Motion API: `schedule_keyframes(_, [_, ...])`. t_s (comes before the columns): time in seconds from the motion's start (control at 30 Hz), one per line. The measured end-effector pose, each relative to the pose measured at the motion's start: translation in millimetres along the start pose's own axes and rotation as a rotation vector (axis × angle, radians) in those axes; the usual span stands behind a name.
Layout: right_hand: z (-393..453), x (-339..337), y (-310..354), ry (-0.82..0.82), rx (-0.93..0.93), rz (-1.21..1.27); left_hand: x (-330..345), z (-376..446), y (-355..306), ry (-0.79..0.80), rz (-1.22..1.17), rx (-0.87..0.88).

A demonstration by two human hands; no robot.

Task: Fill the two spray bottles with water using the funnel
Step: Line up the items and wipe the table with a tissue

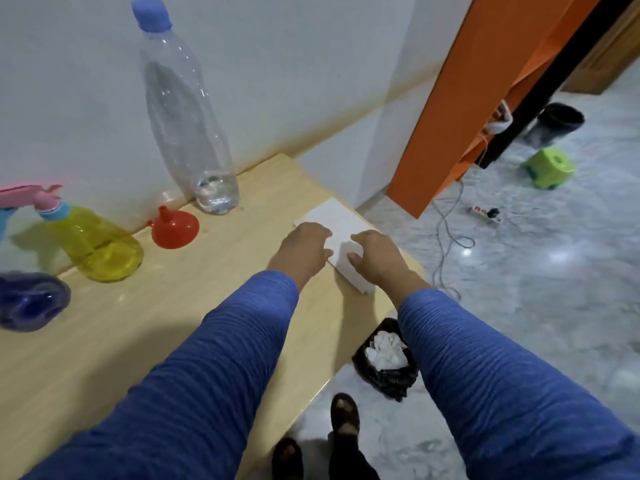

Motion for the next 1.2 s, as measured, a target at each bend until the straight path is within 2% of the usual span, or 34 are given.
schedule_keyframes(0.1, [-10.4, 17.4, -24.1, -0.005, 0.042, 0.093, 23.6, 3.4, -8.5, 0.019, -0.061, 0.041])
schedule_keyframes(0.2, [-11.3, 31.2, -40.7, -0.047, 0.073, 0.157, 36.0, 11.3, -9.0, -0.028, -0.080, 0.090])
schedule_keyframes(0.47, [-5.5, 31.9, -54.4, -0.188, 0.063, 0.345, 46.5, 26.4, -0.5, -0.126, -0.189, 0.064])
schedule_keyframes(0.6, [-10.8, 33.6, -47.8, -0.086, 0.005, 0.280, 45.1, 17.8, 8.2, -0.029, -0.272, 0.144])
schedule_keyframes(0.7, [-15.7, 38.0, -45.7, -0.113, -0.020, 0.284, 45.4, 14.6, 15.3, 0.036, -0.333, 0.146])
schedule_keyframes(0.97, [-19.3, 40.7, -39.2, -0.296, -0.099, 0.269, 41.5, 16.1, 10.3, -0.103, -0.248, 0.211])
schedule_keyframes(1.07, [-19.4, 43.3, -41.8, -0.351, -0.111, 0.279, 42.9, 16.1, 10.1, -0.102, -0.247, 0.210])
schedule_keyframes(1.2, [-16.7, 37.6, -45.1, -0.325, -0.048, 0.358, 46.5, 16.8, 12.5, -0.061, -0.248, 0.216])
Point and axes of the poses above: each hand's wrist, its own z-axis towards the middle knuckle, its own x-axis out of the palm, y = z × x, the point moved 6 cm from there along z, towards the middle knuckle, and after that the axes turned 6 degrees about z, right-handed, at the moved point
